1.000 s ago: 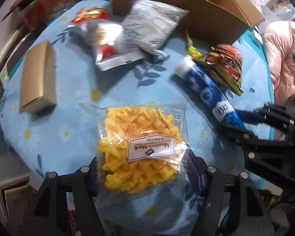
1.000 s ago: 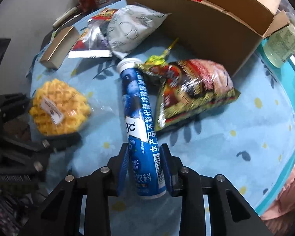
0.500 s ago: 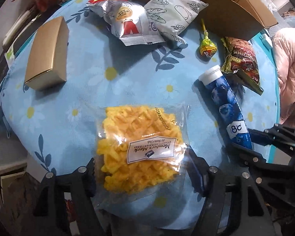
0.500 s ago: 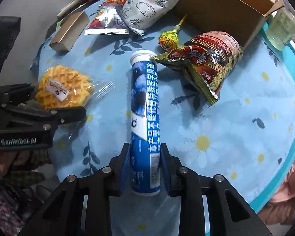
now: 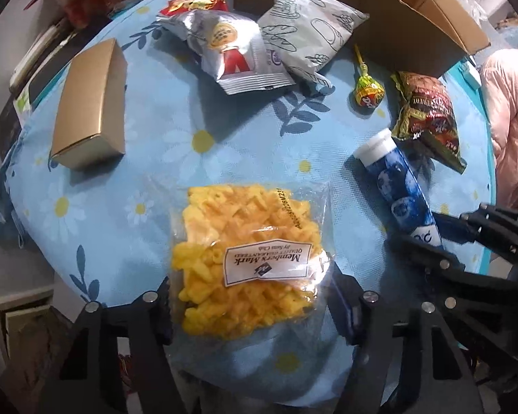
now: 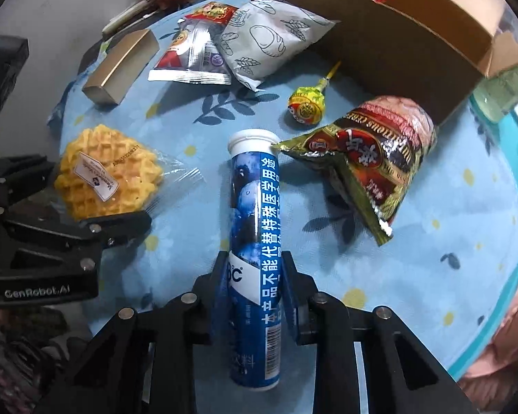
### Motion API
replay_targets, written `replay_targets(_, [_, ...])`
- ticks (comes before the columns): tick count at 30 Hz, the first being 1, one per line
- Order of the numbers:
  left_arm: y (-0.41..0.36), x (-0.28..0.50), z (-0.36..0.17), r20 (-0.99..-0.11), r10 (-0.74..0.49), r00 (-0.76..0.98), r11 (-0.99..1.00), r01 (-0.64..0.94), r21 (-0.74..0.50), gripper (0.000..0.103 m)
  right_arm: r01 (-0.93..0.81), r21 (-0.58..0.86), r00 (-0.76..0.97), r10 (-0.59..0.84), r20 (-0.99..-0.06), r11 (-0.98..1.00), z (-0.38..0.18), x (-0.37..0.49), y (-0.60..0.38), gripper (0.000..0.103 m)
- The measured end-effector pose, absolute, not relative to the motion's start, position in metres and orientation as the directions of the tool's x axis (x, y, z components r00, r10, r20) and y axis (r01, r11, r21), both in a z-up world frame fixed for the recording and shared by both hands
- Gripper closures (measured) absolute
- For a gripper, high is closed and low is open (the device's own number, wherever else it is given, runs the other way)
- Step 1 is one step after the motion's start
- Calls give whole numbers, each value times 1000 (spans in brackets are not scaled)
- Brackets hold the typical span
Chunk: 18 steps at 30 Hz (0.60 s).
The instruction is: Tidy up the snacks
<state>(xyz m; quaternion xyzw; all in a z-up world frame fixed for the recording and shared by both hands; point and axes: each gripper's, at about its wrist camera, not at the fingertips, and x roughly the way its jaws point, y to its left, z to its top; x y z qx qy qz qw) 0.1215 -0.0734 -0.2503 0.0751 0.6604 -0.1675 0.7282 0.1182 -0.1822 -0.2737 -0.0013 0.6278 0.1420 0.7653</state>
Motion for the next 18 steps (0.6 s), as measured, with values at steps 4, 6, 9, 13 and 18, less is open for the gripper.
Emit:
replay_targets(4, [-73, 120, -244, -986, -152, 67, 932, 343, -121, 38, -203, 209, 163, 243, -956, 957, -270, 112, -183, 75])
replay_targets(6, [-76, 118, -239, -986, -150, 72, 929, 352, -116, 38, -198, 223, 159, 256, -953, 954, -268, 105, -190, 75])
replay_targets(9, [-74, 120, -233, -984, -160, 76, 926, 358, -123, 38, -199, 235, 154, 268, -951, 951, -265, 95, -184, 75])
replay_targets(13, [-69, 117, -221, -981, -174, 90, 927, 350, -132, 38, -201, 255, 167, 290, -942, 946, -252, 79, -198, 75])
replay_targets(18, [-63, 111, -200, -975, -185, 123, 927, 352, -132, 38, -196, 277, 202, 315, -927, 941, -231, 70, -205, 75])
